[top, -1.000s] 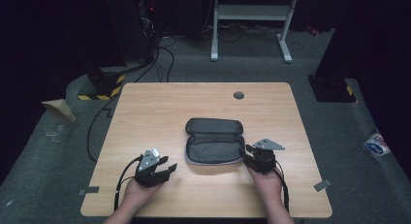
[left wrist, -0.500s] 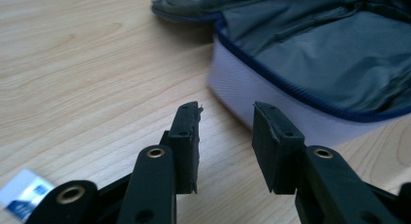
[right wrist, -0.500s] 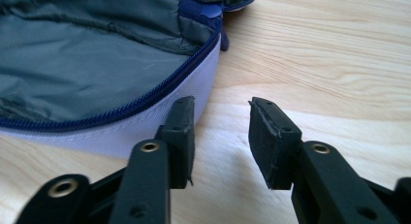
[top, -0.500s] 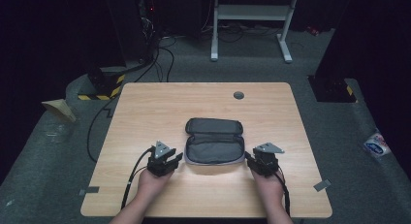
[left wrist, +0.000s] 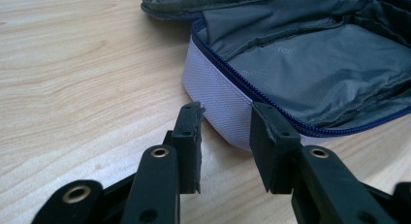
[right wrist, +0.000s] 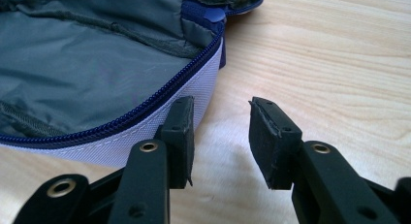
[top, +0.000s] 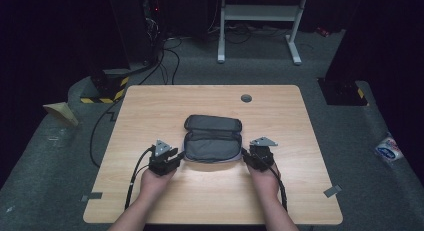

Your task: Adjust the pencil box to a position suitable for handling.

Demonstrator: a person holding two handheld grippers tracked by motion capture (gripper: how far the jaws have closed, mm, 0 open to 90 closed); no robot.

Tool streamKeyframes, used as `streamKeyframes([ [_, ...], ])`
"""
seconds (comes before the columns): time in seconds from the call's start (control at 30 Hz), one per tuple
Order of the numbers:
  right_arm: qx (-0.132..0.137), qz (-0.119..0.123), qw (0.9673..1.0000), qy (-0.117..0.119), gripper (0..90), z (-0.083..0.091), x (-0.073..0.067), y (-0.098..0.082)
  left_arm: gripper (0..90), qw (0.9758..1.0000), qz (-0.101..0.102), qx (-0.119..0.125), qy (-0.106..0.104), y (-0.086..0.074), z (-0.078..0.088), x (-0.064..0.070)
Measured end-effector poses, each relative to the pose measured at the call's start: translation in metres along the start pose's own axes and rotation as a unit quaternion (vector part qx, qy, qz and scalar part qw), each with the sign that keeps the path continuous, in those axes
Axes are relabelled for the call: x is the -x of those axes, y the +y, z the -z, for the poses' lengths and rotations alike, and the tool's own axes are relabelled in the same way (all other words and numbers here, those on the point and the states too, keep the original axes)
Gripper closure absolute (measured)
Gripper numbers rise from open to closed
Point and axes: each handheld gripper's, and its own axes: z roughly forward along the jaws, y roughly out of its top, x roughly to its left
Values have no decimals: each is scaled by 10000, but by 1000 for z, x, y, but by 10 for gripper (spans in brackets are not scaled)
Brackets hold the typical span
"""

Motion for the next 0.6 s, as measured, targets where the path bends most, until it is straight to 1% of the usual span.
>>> streamKeyframes([
  [0.03, -17, -46, 10000, 9, 610, -1, 1, 1, 644, 10000, 5, 10, 1, 1, 0, -1],
  [0.07, -12, -41, 10000, 6, 609, -2, 2, 2, 643, 10000, 11, 28, 3, 1, -1, -1],
  [0.13, -31, -81, 10000, 6, 606, -3, 2, 3, 644, 10000, 46, 20, -41, 1, -2, -1],
  [0.17, -13, -69, 10000, -9, 606, -3, 3, 3, 647, 10000, 38, 7, -86, 1, -3, 0],
  [0.2, -6, -66, 10000, -26, 606, -2, 4, 3, 648, 10000, -25, -12, -94, 1, -3, 0],
  [0.27, 4, -88, 10000, -33, 603, -2, 6, 3, 647, 9999, -11, -9, -114, 1, -4, 2],
  [0.37, -23, -99, 9999, -26, 593, -1, 8, 3, 639, 10000, -33, -5, -71, 1, -3, 1],
  [0.4, -8, -106, 9999, -30, 590, -1, 8, 3, 635, 10000, -37, -12, -20, 0, -2, 0],
  [0.43, 13, -82, 10000, -28, 586, 0, 8, 3, 632, 10000, -53, -19, 1, 0, -1, -2],
  [0.47, 26, -113, 9999, -30, 581, 1, 8, 3, 632, 10000, -53, -19, 1, 0, -1, -2],
  [0.5, 67, -72, 9999, -38, 573, 3, 9, 3, 632, 10000, -58, 9, 64, -1, 2, -5],
  [0.6, 149, -92, 9998, -35, 565, 7, 10, 2, 632, 9999, -7, 77, 116, -1, 7, -9],
])
